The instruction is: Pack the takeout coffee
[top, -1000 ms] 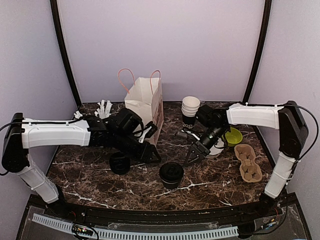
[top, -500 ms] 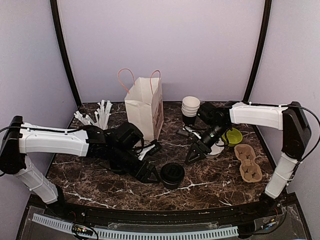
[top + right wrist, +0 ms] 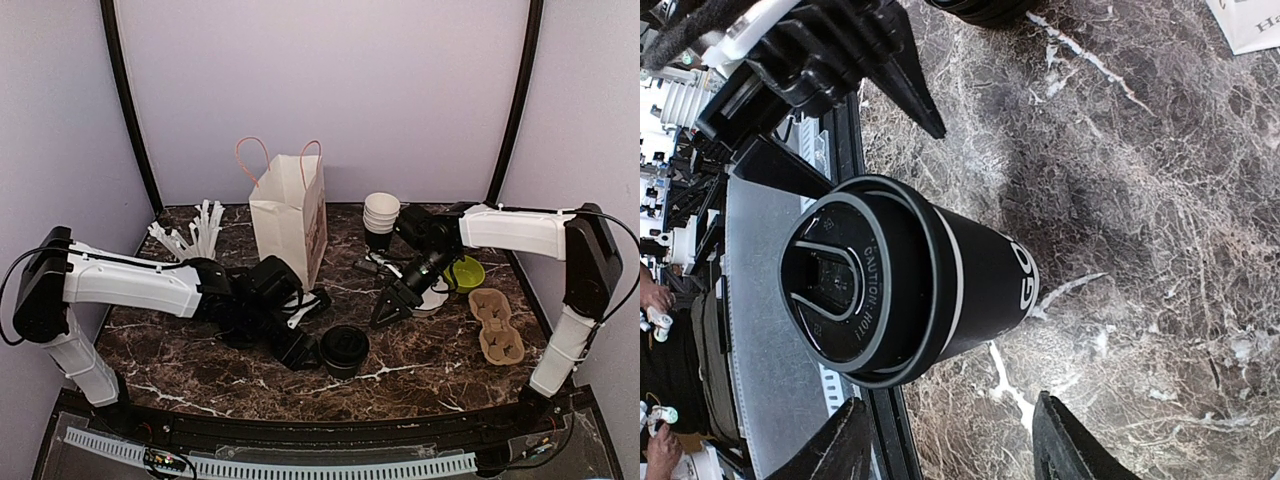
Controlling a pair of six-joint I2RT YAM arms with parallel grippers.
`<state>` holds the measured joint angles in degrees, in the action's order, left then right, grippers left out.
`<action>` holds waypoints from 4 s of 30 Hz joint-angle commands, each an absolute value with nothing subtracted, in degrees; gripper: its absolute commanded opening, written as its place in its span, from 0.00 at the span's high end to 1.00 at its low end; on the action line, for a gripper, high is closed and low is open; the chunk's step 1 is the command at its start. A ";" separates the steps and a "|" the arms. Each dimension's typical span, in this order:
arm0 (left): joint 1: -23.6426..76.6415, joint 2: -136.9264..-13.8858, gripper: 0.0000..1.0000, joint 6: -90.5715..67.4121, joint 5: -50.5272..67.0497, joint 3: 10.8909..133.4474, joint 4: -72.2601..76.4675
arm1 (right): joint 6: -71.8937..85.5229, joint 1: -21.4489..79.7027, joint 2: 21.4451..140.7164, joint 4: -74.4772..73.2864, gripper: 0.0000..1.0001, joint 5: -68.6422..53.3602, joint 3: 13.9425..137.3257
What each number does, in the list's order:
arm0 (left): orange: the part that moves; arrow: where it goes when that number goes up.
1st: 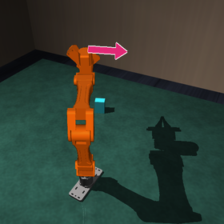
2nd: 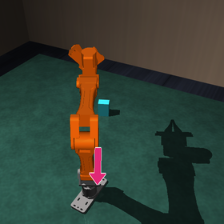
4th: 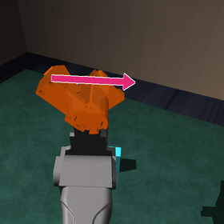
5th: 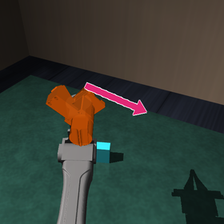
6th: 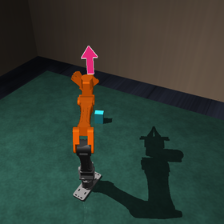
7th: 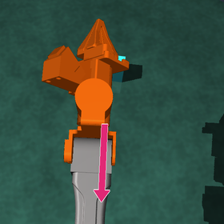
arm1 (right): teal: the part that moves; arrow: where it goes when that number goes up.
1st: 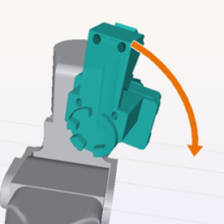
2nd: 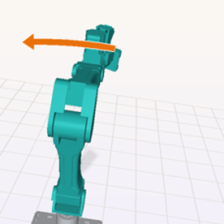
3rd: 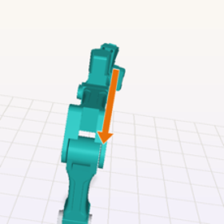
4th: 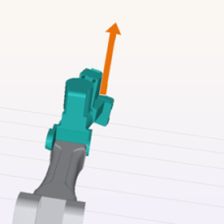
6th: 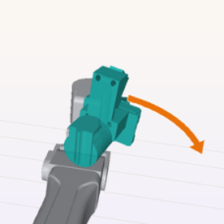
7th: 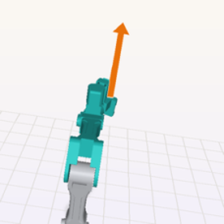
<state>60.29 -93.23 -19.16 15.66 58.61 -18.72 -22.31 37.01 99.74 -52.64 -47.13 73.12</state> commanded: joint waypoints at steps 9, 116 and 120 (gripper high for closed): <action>57.01 -95.57 0.34 -16.35 9.90 62.78 -15.94 | -23.38 36.74 96.67 -51.97 0.44 -48.33 71.54; 53.43 -90.75 0.57 -27.78 17.41 65.69 -20.78 | -23.29 35.69 106.50 -57.68 0.52 -56.38 75.23; 53.51 -89.46 0.48 -28.84 17.25 65.70 -21.62 | -23.22 35.60 105.46 -57.43 0.49 -54.42 74.82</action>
